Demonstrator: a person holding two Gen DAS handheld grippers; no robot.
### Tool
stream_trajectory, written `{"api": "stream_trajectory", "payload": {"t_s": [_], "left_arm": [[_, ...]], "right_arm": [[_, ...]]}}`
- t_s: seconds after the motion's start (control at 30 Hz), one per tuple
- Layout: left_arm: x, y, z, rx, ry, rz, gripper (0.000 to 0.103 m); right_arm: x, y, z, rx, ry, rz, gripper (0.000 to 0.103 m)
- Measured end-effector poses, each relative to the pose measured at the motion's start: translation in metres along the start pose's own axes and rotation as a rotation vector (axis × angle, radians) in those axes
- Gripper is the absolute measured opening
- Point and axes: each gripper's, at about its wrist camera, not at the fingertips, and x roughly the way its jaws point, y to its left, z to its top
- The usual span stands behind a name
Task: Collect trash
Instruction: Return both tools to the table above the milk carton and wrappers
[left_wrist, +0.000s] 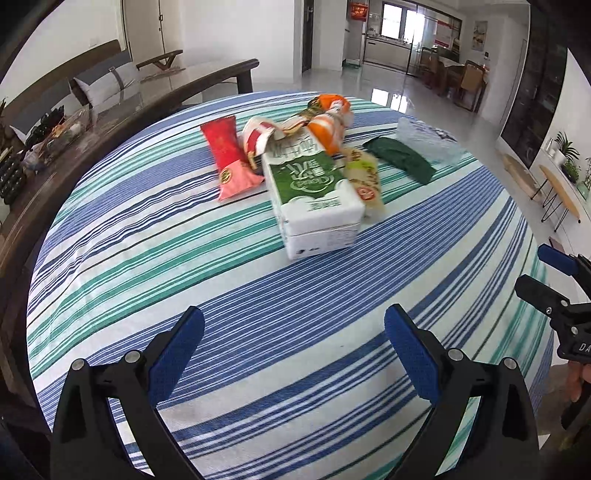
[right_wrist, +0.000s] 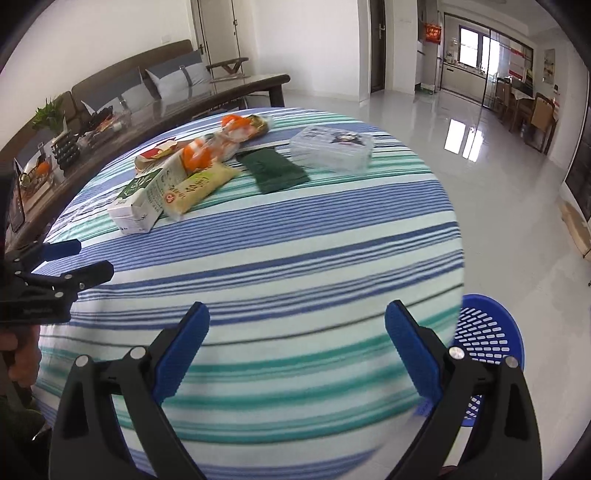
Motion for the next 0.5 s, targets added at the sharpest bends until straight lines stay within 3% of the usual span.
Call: {"api": "stream_trajectory", "payload": {"t_s": [0.17, 0.5], "left_arm": [[0.009, 0.011, -0.004, 0.001, 0.02, 0.004, 0.098], [0.011, 0.006, -0.004, -0.001, 0.013, 0.013, 0.099]], "right_arm": [[0.014, 0.01, -0.003, -0.036, 0.038, -0.031, 0.093], [0.013, 0.007, -0.006, -0.028, 0.017, -0.039, 0.093]]}}
